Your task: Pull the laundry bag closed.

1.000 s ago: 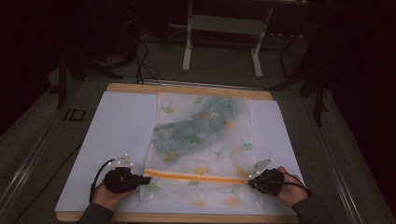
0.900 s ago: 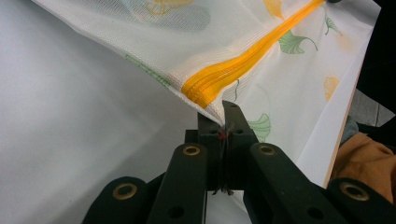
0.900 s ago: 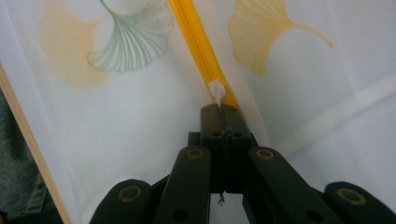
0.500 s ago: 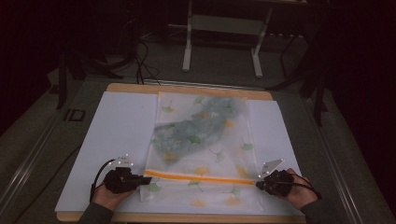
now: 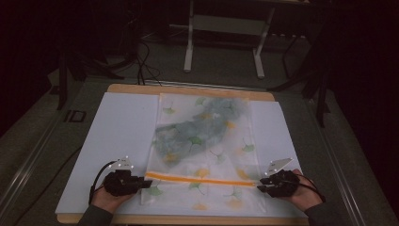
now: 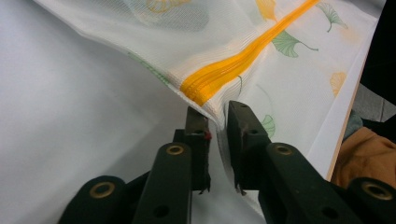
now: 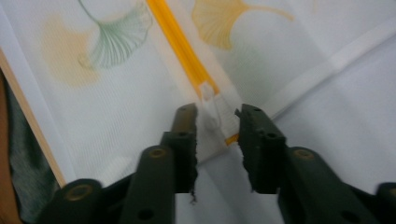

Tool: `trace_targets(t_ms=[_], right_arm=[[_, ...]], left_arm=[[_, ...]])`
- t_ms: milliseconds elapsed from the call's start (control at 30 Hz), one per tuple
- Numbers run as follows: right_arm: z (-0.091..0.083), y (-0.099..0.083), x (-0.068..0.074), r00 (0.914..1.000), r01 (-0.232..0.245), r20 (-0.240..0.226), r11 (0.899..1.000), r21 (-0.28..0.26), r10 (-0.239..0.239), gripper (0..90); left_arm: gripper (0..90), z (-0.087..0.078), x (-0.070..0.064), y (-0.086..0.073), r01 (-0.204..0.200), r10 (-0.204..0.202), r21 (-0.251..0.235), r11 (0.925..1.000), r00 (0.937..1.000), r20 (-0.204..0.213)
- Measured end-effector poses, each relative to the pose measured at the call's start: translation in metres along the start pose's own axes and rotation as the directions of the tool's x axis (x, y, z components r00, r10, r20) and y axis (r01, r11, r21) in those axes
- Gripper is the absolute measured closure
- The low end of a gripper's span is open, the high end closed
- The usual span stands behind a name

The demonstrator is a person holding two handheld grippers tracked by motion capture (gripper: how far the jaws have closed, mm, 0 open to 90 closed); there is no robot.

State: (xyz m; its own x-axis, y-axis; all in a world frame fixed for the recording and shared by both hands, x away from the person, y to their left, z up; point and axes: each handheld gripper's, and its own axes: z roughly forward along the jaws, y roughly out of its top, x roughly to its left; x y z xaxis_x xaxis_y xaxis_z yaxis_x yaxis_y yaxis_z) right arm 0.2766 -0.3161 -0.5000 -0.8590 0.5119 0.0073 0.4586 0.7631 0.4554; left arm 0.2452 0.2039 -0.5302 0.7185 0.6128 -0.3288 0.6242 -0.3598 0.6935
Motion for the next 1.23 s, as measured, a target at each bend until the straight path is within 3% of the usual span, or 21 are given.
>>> trace_targets(t_ms=[200, 400, 533, 600, 700, 800, 900, 1000, 1100, 1167, 1233], right_arm=[[-0.001, -0.001, -0.005, 0.9984, -0.056, 0.006, 0.995, -0.08, 0.057, 59.2], [0.003, 0.0, -0.008, 0.9941, -0.103, 0.018, 0.986, -0.133, 0.107, 57.5], [0.005, 0.001, -0.011, 0.991, -0.124, 0.031, 0.979, -0.163, 0.131, 56.1], [0.006, 0.002, -0.014, 0.9881, -0.147, 0.015, 0.97, -0.192, 0.153, 56.1], [0.009, 0.003, -0.016, 0.9831, -0.171, 0.03, 0.964, -0.203, 0.18, 55.8], [0.013, 0.004, -0.016, 0.9798, -0.177, 0.057, 0.964, -0.196, 0.192, 54.4], [0.017, 0.005, -0.015, 0.9728, -0.193, 0.087, 0.958, -0.213, 0.215, 53.1], [0.019, 0.003, -0.02, 0.9577, -0.243, 0.09, 0.935, -0.259, 0.273, 50.5], [0.02, -0.002, -0.025, 0.9397, -0.287, 0.091, 0.906, -0.312, 0.33, 50.9], [0.019, -0.003, -0.025, 0.9372, -0.282, 0.112, 0.907, -0.313, 0.331, 50.9], [0.019, -0.005, -0.024, 0.9345, -0.281, 0.119, 0.9, -0.334, 0.336, 51.1]], left_arm=[[64.8, -0.008, 0.004, -0.004, 0.009, -0.011, -0.034, 0.9994, 0.9977, -0.067], [60.7, -0.012, 0.007, -0.007, 0.0, -0.006, -0.045, 0.999, 0.9928, -0.119], [59.1, -0.012, 0.011, -0.008, 0.022, -0.03, -0.054, 0.9983, 0.9868, -0.159], [58.2, -0.014, 0.012, -0.009, 0.029, -0.04, -0.068, 0.9973, 0.9839, -0.174], [58.7, -0.015, 0.014, -0.011, 0.038, -0.051, -0.078, 0.9962, 0.9829, -0.177], [57.9, -0.014, 0.015, -0.011, 0.031, -0.045, -0.076, 0.9967, 0.9798, -0.195], [55.7, -0.015, 0.015, -0.011, 0.025, -0.047, -0.096, 0.995, 0.9715, -0.232], [56.5, -0.021, 0.017, -0.012, 0.04, -0.073, -0.131, 0.9906, 0.9632, -0.259], [56.5, -0.027, 0.02, -0.014, 0.043, -0.088, -0.148, 0.9881, 0.9459, -0.312], [56.2, -0.029, 0.022, -0.015, 0.05, -0.101, -0.157, 0.9863, 0.9365, -0.336], [54.9, -0.03, 0.025, -0.017, 0.061, -0.117, -0.159, 0.9854, 0.9206, -0.372]])
